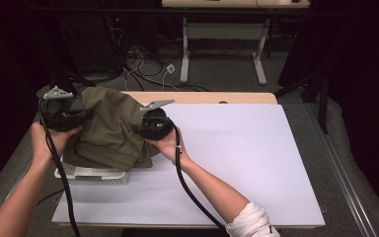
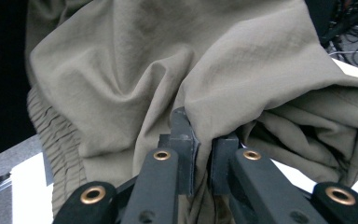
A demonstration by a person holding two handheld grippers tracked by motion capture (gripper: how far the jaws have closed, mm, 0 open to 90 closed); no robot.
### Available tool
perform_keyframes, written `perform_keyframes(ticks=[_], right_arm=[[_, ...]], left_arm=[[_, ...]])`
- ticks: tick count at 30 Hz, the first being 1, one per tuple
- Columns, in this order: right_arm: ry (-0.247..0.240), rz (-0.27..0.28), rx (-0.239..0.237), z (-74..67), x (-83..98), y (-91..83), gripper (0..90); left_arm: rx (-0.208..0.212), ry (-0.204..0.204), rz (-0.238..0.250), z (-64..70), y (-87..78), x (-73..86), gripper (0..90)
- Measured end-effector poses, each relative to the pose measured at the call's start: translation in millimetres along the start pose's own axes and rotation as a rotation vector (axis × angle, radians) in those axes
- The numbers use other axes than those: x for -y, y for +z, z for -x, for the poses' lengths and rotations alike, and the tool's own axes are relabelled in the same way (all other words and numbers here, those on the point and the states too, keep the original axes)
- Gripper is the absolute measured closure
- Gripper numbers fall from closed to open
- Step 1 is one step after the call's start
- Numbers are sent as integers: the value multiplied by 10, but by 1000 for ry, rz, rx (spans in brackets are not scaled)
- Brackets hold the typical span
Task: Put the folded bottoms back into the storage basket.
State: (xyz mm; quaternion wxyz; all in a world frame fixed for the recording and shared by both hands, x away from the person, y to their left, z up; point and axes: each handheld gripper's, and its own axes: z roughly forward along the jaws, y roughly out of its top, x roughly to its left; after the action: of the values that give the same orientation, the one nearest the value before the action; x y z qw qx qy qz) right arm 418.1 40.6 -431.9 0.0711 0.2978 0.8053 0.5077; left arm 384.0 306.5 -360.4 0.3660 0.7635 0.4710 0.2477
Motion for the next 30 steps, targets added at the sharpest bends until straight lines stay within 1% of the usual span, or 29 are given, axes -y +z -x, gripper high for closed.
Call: perform_keyframes(ticks=[6, 9, 11, 17, 19, 24, 25, 27, 29, 30], right_arm=[[2, -2, -19, -68, -47, 135, 834], [10, -7, -24, -87, -66, 203, 834], [5, -13, -23, -106, -76, 244, 834], [15, -23, -37, -149, -95, 343, 832], [10, -29, -37, -168, -100, 379, 831], [6, -42, -39, -190, -93, 488, 830], [14, -46, -44, -188, -89, 510, 829], [13, -55, -53, -184, -85, 556, 829], [19, -68, -47, -186, -81, 595, 828], [18, -72, -49, -191, -81, 609, 827]], left_arm=[[-41, -4, -7, -82, -25, 22, 827], [-60, -6, -11, -121, -32, 40, 826], [-69, -10, -19, -146, -29, 50, 826], [-103, -9, -25, -204, -37, 65, 827], [-120, -3, -29, -212, -27, 74, 827], [-139, -5, -45, -251, 5, 106, 827], [-144, -3, -51, -263, 12, 115, 827], [-149, -7, -60, -289, 36, 134, 827], [-151, -10, -70, -315, 59, 157, 827], [-161, -7, -77, -320, 70, 167, 827]])
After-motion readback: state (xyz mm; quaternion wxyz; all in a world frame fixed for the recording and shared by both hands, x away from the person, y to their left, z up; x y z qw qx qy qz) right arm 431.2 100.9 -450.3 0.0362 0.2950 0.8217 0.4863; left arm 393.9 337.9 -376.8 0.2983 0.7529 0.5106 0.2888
